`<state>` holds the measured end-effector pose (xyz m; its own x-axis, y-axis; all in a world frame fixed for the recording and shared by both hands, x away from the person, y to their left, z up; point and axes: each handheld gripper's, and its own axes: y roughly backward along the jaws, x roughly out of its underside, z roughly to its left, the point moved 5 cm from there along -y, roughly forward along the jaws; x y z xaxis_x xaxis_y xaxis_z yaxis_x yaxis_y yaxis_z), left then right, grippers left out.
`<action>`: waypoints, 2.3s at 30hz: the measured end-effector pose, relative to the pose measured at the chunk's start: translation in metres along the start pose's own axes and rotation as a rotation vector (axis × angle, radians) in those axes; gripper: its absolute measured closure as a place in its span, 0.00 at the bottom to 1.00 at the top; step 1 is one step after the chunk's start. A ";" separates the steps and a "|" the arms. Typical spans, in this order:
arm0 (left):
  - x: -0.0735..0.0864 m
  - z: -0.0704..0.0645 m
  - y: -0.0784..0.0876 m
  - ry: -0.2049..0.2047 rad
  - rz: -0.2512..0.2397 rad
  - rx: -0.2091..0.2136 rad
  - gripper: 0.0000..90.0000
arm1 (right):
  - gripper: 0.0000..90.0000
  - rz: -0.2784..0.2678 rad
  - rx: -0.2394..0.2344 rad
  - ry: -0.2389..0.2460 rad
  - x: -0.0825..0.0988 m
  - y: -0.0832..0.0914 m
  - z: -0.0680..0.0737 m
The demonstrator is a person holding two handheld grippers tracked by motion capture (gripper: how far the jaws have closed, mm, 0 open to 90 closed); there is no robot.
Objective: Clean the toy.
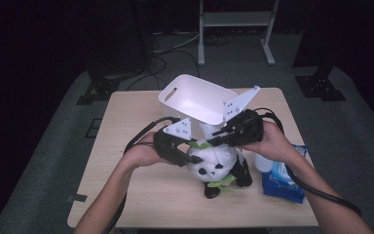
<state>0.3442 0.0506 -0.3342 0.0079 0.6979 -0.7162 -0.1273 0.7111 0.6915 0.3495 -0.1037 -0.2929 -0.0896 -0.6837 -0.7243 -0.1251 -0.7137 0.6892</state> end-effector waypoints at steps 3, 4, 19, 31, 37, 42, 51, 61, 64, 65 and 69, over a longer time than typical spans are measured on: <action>-0.001 -0.001 -0.002 -0.004 -0.006 0.005 0.52 | 0.92 -0.026 -0.027 0.000 -0.005 -0.002 0.002; -0.002 -0.001 -0.003 -0.005 -0.013 0.009 0.52 | 0.92 -0.026 -0.029 0.003 -0.005 -0.003 0.003; 0.000 -0.001 -0.029 0.060 -0.082 0.023 0.21 | 0.92 -0.001 -0.006 -0.070 0.032 0.006 -0.006; 0.002 -0.002 -0.022 0.024 -0.073 0.028 0.49 | 0.92 -0.041 -0.008 -0.046 0.022 0.008 -0.003; -0.001 -0.004 -0.011 -0.007 -0.033 0.025 0.51 | 0.92 -0.049 -0.032 0.011 -0.001 0.000 0.007; 0.002 -0.001 -0.009 0.004 -0.034 0.023 0.50 | 0.92 -0.038 -0.061 0.035 -0.010 -0.010 0.014; 0.007 -0.001 -0.016 0.070 -0.136 0.017 0.30 | 0.92 -0.015 -0.052 -0.014 0.012 -0.006 0.006; 0.012 0.002 -0.033 0.097 -0.162 0.000 0.39 | 0.92 -0.048 -0.002 -0.037 0.018 0.009 -0.002; 0.009 0.001 -0.031 0.080 -0.144 0.005 0.47 | 0.92 -0.049 -0.016 -0.013 0.010 0.008 0.002; 0.008 0.001 -0.030 0.073 -0.135 0.003 0.48 | 0.92 -0.042 -0.019 -0.010 0.007 0.007 0.004; 0.004 0.000 -0.024 0.056 -0.111 0.017 0.51 | 0.92 -0.052 -0.046 0.016 -0.005 0.001 0.011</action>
<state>0.3474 0.0366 -0.3541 -0.0342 0.6093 -0.7922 -0.1114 0.7854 0.6089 0.3392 -0.0992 -0.2891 -0.0680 -0.6479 -0.7587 -0.0834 -0.7541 0.6514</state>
